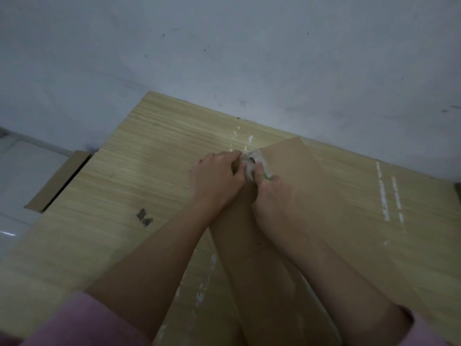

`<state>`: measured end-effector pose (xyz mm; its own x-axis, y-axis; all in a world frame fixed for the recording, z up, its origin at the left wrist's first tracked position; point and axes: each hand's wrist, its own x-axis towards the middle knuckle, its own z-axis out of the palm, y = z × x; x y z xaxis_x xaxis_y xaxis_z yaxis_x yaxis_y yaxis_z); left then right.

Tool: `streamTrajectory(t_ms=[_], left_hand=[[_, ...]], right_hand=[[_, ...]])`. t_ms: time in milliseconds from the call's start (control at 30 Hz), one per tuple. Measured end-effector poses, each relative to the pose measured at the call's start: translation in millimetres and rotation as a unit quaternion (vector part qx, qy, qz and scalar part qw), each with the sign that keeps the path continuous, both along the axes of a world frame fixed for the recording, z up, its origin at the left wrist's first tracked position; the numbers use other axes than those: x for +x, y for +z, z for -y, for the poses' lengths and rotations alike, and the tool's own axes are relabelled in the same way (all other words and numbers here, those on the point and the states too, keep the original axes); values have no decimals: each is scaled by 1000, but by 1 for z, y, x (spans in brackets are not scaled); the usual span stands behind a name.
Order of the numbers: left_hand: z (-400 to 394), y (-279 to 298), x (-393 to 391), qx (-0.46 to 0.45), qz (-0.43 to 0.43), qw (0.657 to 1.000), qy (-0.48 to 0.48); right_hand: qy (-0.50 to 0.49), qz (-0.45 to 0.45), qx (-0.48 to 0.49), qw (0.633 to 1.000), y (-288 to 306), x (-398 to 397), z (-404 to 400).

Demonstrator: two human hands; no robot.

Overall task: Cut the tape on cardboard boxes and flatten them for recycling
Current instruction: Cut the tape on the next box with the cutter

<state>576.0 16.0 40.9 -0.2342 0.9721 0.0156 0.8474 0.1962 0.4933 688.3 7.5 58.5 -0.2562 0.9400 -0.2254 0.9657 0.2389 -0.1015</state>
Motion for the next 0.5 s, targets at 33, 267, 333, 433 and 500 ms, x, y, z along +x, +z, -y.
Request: streamTrajectory(t_ms=[33, 267, 333, 433, 500], left_hand=[[0, 0, 0, -1, -1, 1000, 1], [2, 5, 4, -7, -1, 1000, 15], [2, 4, 4, -7, -3, 1000, 18], [1, 3, 4, -10, 0, 1000, 19], [1, 1, 3, -8, -2, 1000, 17]], right_hand=[[-3, -1, 3, 1000, -1, -1, -1], [55, 11, 31, 998, 12, 8, -7], [67, 18, 33, 997, 14, 8, -4], [52, 14, 15, 998, 9, 8, -2], [27, -12, 3, 1000, 6, 9, -2]])
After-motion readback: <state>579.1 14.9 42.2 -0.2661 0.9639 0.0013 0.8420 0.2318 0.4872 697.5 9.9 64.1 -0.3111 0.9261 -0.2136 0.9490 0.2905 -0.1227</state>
